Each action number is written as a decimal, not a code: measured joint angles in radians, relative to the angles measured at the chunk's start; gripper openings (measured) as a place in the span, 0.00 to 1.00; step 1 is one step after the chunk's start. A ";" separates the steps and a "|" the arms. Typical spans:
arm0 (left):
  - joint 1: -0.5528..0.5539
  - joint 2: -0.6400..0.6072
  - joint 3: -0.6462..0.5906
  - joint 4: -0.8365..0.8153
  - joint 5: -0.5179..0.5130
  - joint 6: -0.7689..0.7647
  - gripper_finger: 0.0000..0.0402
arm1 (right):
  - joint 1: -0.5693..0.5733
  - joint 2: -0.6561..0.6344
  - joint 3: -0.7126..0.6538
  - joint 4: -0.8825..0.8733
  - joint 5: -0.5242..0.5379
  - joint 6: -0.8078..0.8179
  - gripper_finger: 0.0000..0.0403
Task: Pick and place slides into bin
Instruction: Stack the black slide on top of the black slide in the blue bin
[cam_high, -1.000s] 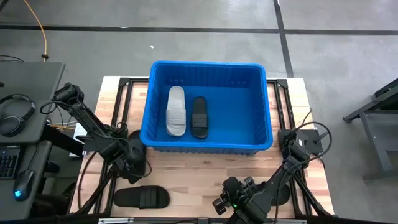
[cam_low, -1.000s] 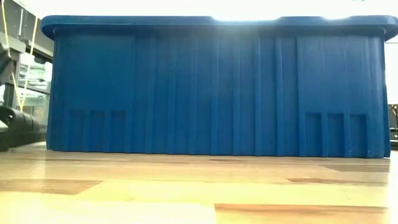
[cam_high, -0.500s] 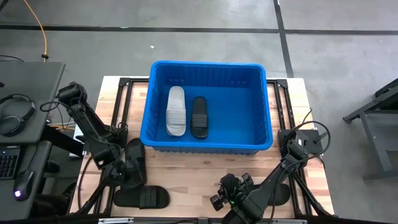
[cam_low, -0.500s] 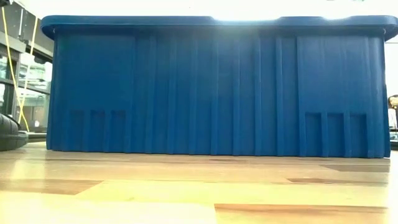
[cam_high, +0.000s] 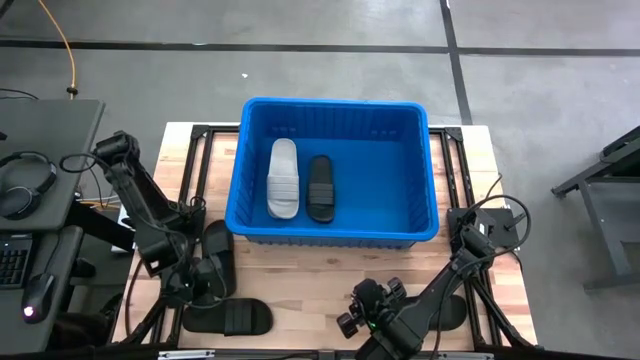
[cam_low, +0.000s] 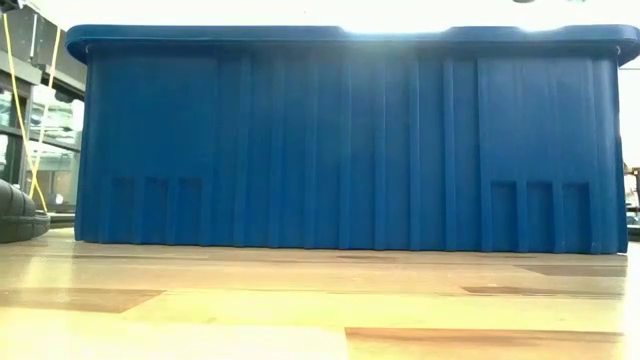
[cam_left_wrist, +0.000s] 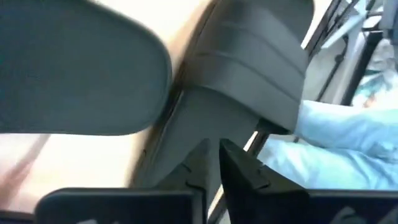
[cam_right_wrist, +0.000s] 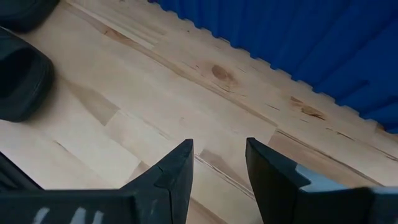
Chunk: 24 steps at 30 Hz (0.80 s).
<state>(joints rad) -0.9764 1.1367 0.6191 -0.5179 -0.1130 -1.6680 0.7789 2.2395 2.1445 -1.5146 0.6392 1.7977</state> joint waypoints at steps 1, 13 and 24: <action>-0.005 0.000 0.028 -0.043 -0.021 0.016 0.07 | 0.000 0.000 0.000 0.000 0.000 0.000 0.34; -0.012 0.000 0.290 -0.680 -0.166 0.248 0.27 | -0.015 0.000 0.000 -0.007 0.046 -0.047 0.34; -0.012 0.014 0.170 -0.732 -0.166 0.174 0.44 | -0.015 0.000 0.000 -0.010 0.040 -0.046 0.34</action>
<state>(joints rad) -0.9886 1.1503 0.7888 -1.2497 -0.2791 -1.4940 0.7642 2.2398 2.1445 -1.5245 0.6792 1.7521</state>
